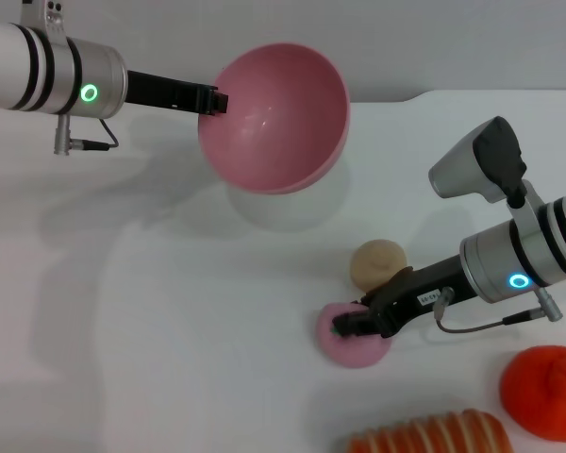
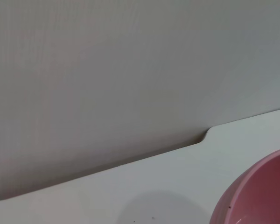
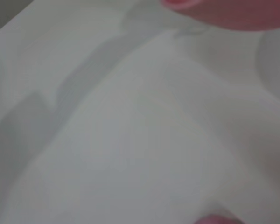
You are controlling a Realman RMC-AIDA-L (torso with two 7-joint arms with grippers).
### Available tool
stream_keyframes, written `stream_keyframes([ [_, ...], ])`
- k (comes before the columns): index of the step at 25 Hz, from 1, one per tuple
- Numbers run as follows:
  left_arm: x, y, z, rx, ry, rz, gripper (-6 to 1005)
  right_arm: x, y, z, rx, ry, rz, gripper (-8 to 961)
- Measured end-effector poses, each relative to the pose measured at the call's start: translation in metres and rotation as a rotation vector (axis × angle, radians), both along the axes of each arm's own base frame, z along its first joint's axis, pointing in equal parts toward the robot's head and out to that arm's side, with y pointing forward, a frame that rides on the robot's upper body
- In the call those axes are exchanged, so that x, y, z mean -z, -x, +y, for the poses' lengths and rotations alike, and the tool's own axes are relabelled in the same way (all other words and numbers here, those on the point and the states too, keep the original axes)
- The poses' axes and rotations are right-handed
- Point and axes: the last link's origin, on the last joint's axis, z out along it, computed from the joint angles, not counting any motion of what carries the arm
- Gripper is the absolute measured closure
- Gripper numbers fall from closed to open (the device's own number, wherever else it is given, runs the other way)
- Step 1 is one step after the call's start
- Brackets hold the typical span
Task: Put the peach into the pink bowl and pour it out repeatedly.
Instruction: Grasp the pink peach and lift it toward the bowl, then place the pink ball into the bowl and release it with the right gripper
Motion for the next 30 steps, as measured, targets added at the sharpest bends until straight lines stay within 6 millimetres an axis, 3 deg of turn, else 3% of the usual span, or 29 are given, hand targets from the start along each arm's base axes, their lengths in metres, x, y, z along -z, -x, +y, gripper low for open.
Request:
stream_keyframes([
  [2,0.000,0.000,0.000,0.000,-0.002,-0.001,954,-0.001,0.000,-0.001,-0.007,0.008,-0.007,735],
  [7,0.000,0.003,0.001,-0.004,-0.011,0.001,954,-0.007,0.007,-0.002,-0.042,0.022,0.006,795],
  [14,0.004,0.010,-0.001,-0.006,-0.016,0.015,954,-0.040,0.045,-0.002,-0.168,-0.033,0.089,845],
  [17,0.006,0.015,-0.001,-0.014,-0.026,0.024,955,-0.059,0.079,-0.001,-0.263,-0.065,0.170,858],
  [18,0.006,0.015,-0.001,-0.014,-0.026,0.024,955,-0.059,0.079,-0.001,-0.263,-0.065,0.170,863],
  [23,0.012,0.013,-0.003,0.002,-0.014,0.044,955,-0.087,0.119,0.007,-0.414,-0.169,0.206,886],
  [30,0.014,0.012,-0.005,0.006,-0.002,0.045,955,-0.098,0.125,0.032,-0.440,-0.346,0.198,910],
])
